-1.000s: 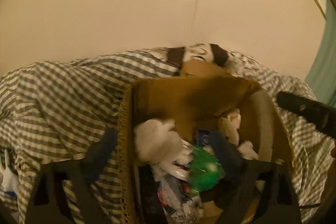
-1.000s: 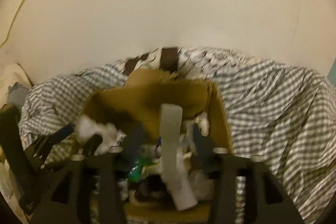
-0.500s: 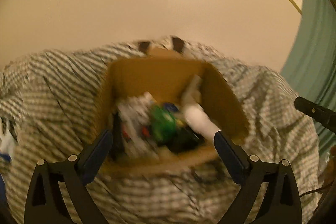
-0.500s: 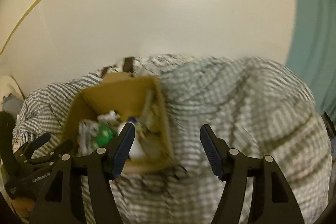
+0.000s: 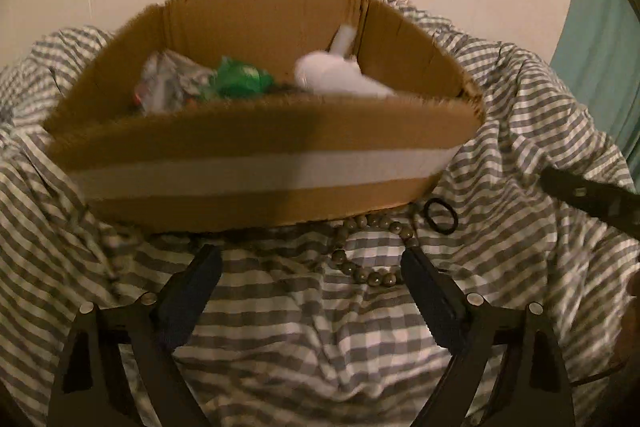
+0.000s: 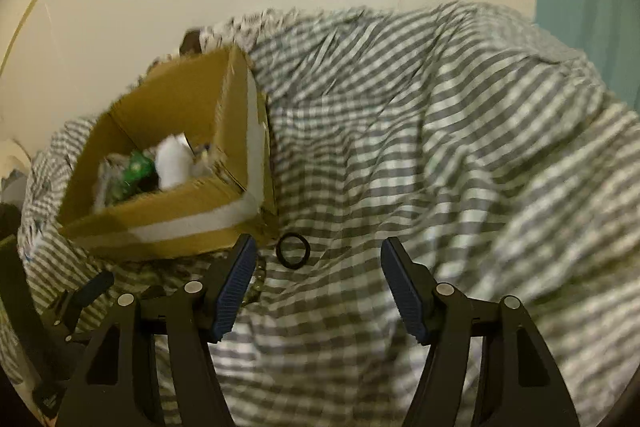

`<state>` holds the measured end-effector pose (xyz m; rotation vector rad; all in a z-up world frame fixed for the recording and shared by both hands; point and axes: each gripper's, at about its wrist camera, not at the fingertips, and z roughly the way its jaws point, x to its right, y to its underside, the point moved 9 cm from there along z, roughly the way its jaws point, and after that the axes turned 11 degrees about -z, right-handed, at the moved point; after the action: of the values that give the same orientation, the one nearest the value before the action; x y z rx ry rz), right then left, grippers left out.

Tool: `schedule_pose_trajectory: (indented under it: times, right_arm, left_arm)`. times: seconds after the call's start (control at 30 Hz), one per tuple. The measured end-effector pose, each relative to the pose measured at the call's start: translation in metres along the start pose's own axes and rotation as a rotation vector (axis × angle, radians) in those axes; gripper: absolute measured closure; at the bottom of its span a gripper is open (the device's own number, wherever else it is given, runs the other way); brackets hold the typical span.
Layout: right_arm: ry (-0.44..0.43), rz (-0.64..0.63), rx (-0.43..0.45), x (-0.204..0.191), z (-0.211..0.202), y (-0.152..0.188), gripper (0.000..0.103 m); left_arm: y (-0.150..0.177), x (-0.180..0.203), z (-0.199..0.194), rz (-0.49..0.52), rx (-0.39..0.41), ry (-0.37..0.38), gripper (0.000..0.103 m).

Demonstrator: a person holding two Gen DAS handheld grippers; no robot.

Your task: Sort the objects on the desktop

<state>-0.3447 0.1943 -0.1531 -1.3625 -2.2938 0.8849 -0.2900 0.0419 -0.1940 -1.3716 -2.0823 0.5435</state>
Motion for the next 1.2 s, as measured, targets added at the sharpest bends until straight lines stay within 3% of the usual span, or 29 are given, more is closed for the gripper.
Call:
schedule_pose_trajectory:
  times: [0.07,0.17,0.33,0.37,0.43,0.53,0.6,0.67,0.77,1.0,1.13,1.17,1.2]
  right_arm:
    - [-0.013,-0.046,-0.027,-0.004,0.023,0.002,0.057]
    - [-0.054,-0.106,-0.072,-0.011,0.057,0.004,0.062]
    - [-0.072,-0.163,-0.139,-0.021,0.096,0.005,0.066]
    - [-0.068,-0.163,-0.156,-0.021,0.102,0.009,0.071]
    - [-0.051,-0.178,-0.189,-0.02,0.107,0.018,0.097]
    - [-0.024,-0.202,-0.184,-0.02,0.098,0.023,0.1]
    - [-0.009,-0.185,-0.163,-0.016,0.085,0.024,0.1]
    - [0.022,-0.184,-0.147,-0.01,0.072,0.026,0.1]
    - [0.034,-0.158,-0.122,0.0,0.055,0.035,0.1]
    - [0.022,-0.099,-0.063,0.005,0.023,0.043,0.1]
    - [0.018,-0.094,-0.065,0.006,0.014,0.048,0.1]
    - [0.019,-0.095,-0.063,0.006,0.011,0.05,0.1]
    - [0.016,-0.095,-0.062,0.008,0.01,0.05,0.1]
  left_arm:
    - [0.005,0.003,0.01,-0.023,0.003,0.019,0.01]
    - [0.011,0.01,0.028,-0.036,-0.006,0.039,0.01]
    - [0.02,0.008,0.067,-0.053,-0.062,-0.009,0.01]
    - [0.021,0.006,0.072,-0.055,-0.072,-0.021,0.01]
    - [0.024,0.004,0.077,-0.041,-0.08,-0.043,0.017]
    - [0.025,0.002,0.075,-0.022,-0.084,-0.04,0.045]
    - [0.025,-0.003,0.072,-0.016,-0.093,-0.043,0.075]
    - [0.025,-0.007,0.067,0.014,-0.104,-0.045,0.089]
    - [0.024,-0.012,0.056,0.07,-0.097,-0.06,0.101]
    - [0.023,-0.019,0.015,0.082,-0.091,0.005,0.102]
    - [0.029,-0.017,0.017,0.04,-0.167,0.058,0.1]
    - [0.029,-0.017,0.019,0.032,-0.163,0.049,0.099]
    - [0.029,-0.017,0.023,0.029,-0.143,0.028,0.09]
